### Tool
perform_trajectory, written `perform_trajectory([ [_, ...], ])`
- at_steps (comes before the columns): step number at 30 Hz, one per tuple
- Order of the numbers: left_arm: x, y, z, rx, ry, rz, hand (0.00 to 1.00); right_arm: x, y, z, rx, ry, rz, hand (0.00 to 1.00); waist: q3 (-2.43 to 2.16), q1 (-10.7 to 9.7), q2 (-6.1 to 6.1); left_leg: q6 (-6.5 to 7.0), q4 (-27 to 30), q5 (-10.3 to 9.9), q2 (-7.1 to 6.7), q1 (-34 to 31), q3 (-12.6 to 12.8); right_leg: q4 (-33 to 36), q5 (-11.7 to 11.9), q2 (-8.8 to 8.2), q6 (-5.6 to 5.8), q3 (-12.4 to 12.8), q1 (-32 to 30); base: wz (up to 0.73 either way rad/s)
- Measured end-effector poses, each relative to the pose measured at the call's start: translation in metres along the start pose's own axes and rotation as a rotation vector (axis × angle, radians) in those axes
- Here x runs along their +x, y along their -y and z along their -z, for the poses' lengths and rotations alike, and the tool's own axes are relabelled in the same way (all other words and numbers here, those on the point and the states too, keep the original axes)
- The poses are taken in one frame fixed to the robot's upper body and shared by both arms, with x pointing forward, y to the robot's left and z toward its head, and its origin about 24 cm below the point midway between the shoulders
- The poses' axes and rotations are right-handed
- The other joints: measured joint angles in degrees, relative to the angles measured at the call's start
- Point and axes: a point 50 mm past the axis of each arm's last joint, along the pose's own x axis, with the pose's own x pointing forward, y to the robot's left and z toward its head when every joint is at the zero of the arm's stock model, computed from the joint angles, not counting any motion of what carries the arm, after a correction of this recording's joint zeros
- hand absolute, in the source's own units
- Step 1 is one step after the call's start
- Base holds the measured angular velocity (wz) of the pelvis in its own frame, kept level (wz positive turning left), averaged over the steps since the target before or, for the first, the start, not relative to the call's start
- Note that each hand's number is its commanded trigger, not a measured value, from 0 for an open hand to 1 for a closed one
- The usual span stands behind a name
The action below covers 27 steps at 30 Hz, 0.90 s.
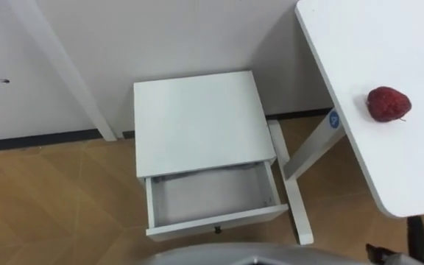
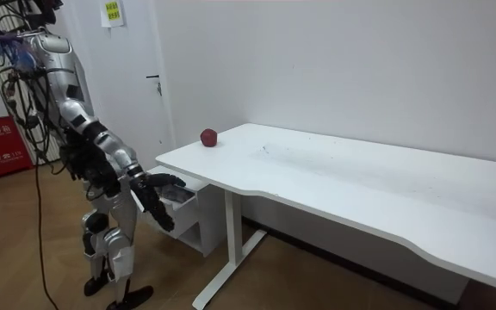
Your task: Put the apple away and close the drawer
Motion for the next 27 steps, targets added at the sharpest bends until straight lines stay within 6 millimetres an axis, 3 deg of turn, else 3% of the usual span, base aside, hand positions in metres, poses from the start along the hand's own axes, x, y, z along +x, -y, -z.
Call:
perform_trajectory([
  [5,0.000,-0.010,-0.004,-0.024,0.043,-0.034,0.00,-0.016,-0.043,-0.035,0.093,0.151,-0.049,0.00,-0.16,-1.48,-0.29,0.00,0.10,0.00,-0.12,-0.80,-0.06,0.02,0.00,0.07,0.00,-0.02,-0.67,0.01],
  [9,0.000,-0.010,-0.010,-0.028,0.083,-0.043,0.00,-0.037,-0.080,-0.063,0.011,0.358,-0.106,0.00,-0.14,-1.77,-0.24,0.00,0.05,0.00,-0.14,-1.14,-0.04,0.01,0.01,0.18,-0.02,0.27,-1.11,-0.02],
  [12,-0.001,-0.006,-0.010,-0.015,0.088,-0.029,0.00,-0.054,-0.098,-0.067,-0.050,0.466,-0.152,0.00,-0.02,-1.44,-0.07,-0.07,-0.23,0.05,-0.06,-1.28,0.14,0.08,0.05,0.29,-0.09,0.59,-1.57,-0.05],
  [14,-0.002,0.000,-0.010,0.006,0.091,-0.010,0.00,-0.077,-0.119,-0.070,-0.114,0.591,-0.234,0.00,0.03,-1.31,0.55,-0.08,-0.06,0.05,-0.08,-1.84,0.27,0.01,0.12,0.24,-0.16,0.36,-2.02,-0.02],
  [18,-0.003,0.008,-0.011,0.057,0.105,0.020,0.00,-0.102,-0.149,-0.065,-0.292,0.815,-0.336,0.00,-0.01,-0.44,1.22,-0.18,-0.21,0.14,-0.09,-1.80,0.06,-0.07,0.12,0.30,-0.16,0.31,-1.99,0.01],
  [21,-0.003,0.015,-0.018,0.074,0.126,0.044,0.00,-0.113,-0.157,-0.051,-0.425,0.915,-0.411,0.00,0.07,0.60,1.10,-0.33,-0.23,0.26,-0.01,-1.77,-0.05,-0.16,0.12,0.39,-0.17,0.39,-1.99,0.00],
  [27,-0.004,0.021,-0.019,0.095,0.133,0.078,0.00,-0.113,-0.160,-0.013,-0.738,0.916,-0.597,0.00,0.10,2.23,0.50,-0.35,-0.16,0.28,0.07,-1.97,-0.21,-0.15,0.16,0.39,-0.23,0.35,-2.56,0.00],
])
